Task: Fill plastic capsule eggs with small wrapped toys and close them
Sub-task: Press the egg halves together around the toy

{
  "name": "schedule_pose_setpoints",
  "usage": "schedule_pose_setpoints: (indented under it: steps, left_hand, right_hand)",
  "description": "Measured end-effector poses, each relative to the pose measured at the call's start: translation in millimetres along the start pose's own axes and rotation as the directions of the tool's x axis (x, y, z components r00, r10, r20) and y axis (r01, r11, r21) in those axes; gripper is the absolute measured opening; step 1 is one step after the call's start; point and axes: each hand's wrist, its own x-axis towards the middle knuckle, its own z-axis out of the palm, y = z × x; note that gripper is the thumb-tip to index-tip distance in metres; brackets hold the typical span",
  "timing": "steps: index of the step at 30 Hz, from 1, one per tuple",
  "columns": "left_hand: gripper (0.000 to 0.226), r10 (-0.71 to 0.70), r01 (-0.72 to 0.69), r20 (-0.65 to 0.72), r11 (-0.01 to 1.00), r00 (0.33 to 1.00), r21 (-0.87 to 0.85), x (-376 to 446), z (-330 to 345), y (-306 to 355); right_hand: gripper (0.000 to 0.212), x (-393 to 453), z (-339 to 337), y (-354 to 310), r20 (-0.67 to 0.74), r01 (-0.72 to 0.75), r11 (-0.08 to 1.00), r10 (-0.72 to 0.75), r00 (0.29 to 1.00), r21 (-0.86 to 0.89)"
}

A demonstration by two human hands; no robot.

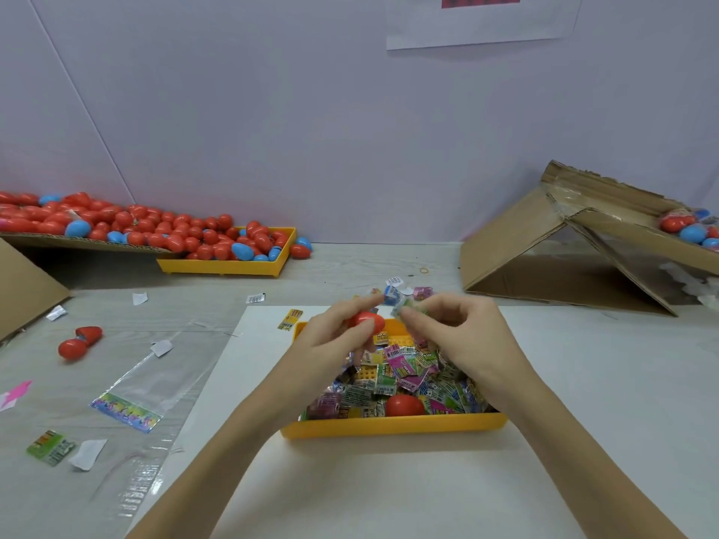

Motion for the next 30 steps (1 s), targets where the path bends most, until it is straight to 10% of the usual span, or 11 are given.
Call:
schedule_pose_setpoints:
  steps: [5, 30]
  left_hand:
    - [0.056, 0.141, -0.142, -0.073, 0.99, 0.987, -0.013, 0.3, 3.4, -1.1]
    - [0.039, 0.173, -0.169, -0.058, 0.983, 0.983, 0.07, 2.5, 1.9, -7.2]
  right_hand:
    - [0.02, -0.4, 3.3, -3.1, 0.018, -0.116, 0.96, 0.115, 0.993, 0.257]
    - [0.015, -3.3, 4.5, -4.3, 0.063, -0.083, 0.99, 0.076, 0.995, 0.115]
